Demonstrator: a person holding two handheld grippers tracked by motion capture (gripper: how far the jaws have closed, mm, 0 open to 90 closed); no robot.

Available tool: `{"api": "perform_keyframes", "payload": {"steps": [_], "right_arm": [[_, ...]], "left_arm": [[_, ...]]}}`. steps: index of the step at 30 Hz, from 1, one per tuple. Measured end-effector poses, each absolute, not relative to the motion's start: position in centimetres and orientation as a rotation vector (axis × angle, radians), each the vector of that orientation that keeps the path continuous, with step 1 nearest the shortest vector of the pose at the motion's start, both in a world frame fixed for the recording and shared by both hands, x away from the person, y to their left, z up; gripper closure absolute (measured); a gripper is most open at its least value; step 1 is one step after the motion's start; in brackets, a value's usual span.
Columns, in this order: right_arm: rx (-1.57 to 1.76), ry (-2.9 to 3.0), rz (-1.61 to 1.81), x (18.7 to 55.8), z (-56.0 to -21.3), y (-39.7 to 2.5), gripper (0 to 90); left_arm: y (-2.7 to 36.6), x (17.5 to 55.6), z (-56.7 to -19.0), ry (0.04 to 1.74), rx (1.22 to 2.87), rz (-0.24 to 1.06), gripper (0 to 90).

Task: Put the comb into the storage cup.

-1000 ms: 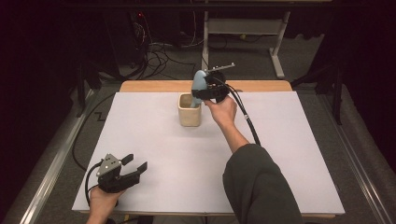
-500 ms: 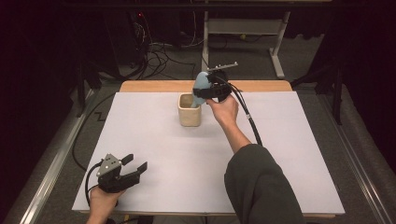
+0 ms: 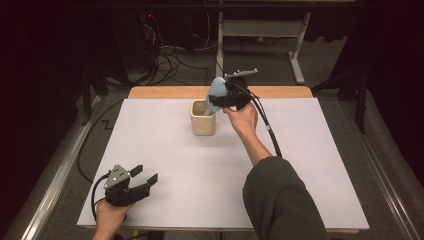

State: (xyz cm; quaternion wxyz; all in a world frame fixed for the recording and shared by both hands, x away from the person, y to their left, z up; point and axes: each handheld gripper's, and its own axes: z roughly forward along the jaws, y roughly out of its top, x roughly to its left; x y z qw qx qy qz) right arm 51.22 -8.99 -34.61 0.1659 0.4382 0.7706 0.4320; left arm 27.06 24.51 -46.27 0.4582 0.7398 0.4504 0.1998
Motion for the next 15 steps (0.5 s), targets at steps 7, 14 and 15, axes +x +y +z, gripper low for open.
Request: {"api": "perform_keyframes", "payload": {"steps": [7, 14, 15], "right_arm": [[1.223, 2.203, 1.227, 50.81, -34.42, -9.11, 27.7], [1.205, 2.187, 1.235, 50.3, -34.46, -9.59, 27.7], [1.207, 2.185, 1.237, 50.24, -34.52, -9.73, 27.6]], "left_arm": [[24.45, 27.08, -46.31, 1.11, 1.821, 0.495, 34.1], [24.44, 27.09, -46.32, 1.109, 1.824, 0.495, 34.1], [24.42, 27.09, -46.32, 1.109, 1.824, 0.495, 34.1]]}}
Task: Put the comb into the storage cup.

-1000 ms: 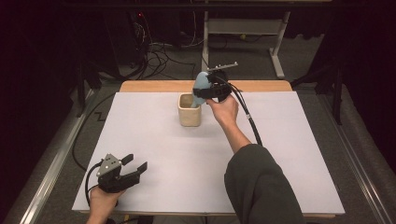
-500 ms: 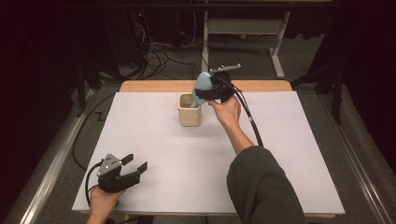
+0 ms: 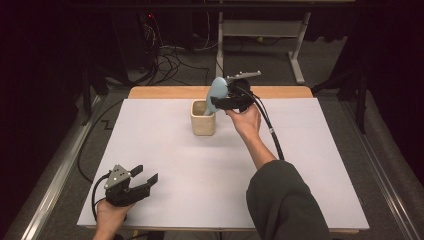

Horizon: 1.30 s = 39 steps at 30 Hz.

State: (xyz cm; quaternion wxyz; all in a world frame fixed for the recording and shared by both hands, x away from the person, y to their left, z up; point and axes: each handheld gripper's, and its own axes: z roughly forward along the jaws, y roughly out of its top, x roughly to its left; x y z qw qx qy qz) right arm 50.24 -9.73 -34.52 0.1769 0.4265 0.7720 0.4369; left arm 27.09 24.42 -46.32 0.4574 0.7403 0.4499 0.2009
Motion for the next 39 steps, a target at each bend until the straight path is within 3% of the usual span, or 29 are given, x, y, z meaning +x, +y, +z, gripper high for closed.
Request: {"api": "perform_keyframes", "payload": {"steps": [39], "right_arm": [[1.133, 2.166, 1.254, 47.3, -34.4, -13.2, 27.3]], "left_arm": [[24.5, 27.1, -46.4, 1.121, 1.818, 0.506, 34.1]]}}
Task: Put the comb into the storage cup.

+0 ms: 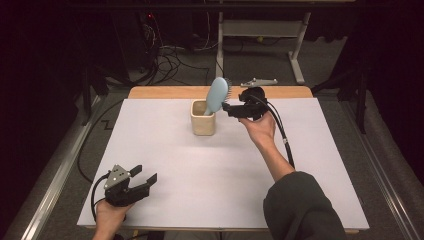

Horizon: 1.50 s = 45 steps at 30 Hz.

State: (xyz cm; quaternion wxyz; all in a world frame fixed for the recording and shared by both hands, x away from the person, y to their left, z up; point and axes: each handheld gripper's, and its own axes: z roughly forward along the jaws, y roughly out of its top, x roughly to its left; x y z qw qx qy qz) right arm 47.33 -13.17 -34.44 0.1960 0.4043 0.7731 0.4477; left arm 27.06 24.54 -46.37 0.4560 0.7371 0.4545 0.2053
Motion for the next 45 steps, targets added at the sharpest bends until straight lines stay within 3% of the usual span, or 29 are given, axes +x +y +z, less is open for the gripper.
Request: {"api": "perform_keyframes", "payload": {"steps": [45], "right_arm": [[1.141, 2.147, 1.307, 44.9, -34.9, -16.3, 28.0]], "left_arm": [[24.6, 27.1, -46.4, 1.128, 1.817, 0.504, 34.1]]}}
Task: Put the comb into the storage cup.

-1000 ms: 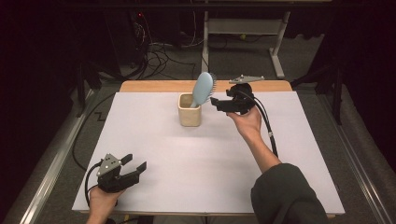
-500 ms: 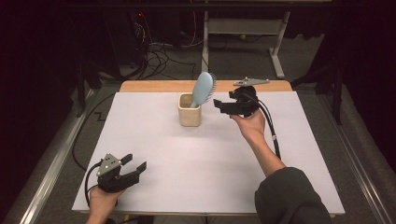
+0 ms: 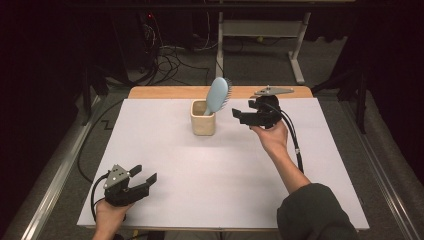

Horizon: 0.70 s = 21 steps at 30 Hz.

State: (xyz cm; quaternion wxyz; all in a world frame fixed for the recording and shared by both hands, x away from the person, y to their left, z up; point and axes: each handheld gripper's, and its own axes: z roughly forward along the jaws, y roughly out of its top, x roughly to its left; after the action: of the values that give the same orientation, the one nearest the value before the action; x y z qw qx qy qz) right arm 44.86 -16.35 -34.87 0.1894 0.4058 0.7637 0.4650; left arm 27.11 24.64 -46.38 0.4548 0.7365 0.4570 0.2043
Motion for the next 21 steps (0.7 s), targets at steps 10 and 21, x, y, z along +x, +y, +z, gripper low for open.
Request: {"api": "perform_keyframes", "payload": {"steps": [10, 21], "right_arm": [[1.146, 2.14, 1.305, 44.5, -35.0, -17.1, 28.2], [1.152, 2.133, 1.314, 43.9, -35.2, -18.0, 28.2]], "left_arm": [[24.6, 27.1, -46.4, 1.128, 1.817, 0.504, 34.0], [24.7, 27.1, -46.4, 1.131, 1.815, 0.505, 34.0]]}}
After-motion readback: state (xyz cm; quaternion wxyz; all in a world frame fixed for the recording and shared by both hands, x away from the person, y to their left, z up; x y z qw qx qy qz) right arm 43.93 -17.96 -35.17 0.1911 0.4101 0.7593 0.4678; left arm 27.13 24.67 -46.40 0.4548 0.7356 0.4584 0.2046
